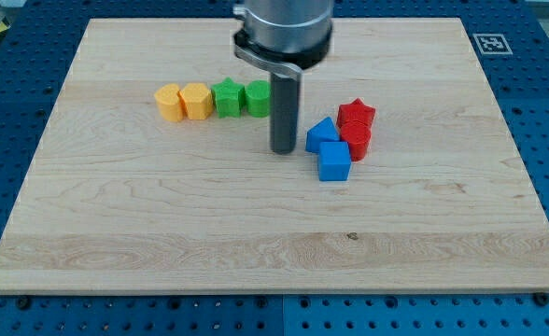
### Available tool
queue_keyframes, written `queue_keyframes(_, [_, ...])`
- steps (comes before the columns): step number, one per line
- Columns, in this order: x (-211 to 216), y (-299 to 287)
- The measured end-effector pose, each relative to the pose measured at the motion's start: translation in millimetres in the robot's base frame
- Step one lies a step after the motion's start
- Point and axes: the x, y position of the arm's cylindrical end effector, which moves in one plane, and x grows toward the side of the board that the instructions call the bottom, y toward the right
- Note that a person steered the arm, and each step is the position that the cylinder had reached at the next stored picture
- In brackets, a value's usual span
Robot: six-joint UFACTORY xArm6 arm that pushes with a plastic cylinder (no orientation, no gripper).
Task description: Push the green circle towards top side
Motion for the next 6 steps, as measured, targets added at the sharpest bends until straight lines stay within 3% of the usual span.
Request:
queue_keyframes(2, [-52.9, -12.5])
queue_keyframes(4, [-70.1, 11.7])
queue_keyframes(6, [-165.6, 23.1])
